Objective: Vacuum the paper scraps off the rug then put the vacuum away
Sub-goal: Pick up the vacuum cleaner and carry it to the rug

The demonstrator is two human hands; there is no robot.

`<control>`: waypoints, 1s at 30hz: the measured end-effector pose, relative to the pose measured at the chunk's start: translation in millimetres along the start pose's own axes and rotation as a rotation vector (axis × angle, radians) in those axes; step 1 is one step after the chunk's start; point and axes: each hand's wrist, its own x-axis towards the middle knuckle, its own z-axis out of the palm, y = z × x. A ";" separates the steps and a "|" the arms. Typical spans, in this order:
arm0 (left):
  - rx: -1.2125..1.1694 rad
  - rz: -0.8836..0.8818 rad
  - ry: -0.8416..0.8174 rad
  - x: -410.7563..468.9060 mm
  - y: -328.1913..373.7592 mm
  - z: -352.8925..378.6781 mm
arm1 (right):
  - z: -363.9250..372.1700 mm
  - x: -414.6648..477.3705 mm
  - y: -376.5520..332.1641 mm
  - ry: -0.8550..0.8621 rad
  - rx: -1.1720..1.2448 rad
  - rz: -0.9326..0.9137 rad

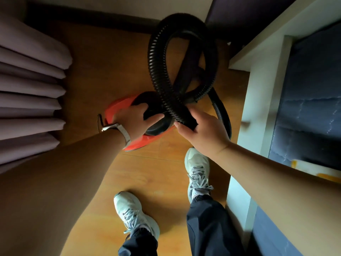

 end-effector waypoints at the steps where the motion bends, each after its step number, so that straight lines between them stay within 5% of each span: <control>1: 0.012 -0.018 0.047 -3.7 2.7 -3.4 | -2.5 0.8 -4.9 -0.001 0.003 -0.013; 15: -0.024 -0.098 0.171 -96.9 20.0 -105.1 | -77.5 -22.8 -108.6 0.096 -0.008 -0.206; 30: 0.025 -0.046 0.382 -224.8 25.2 -355.5 | -207.2 -119.6 -326.0 0.267 0.074 -0.300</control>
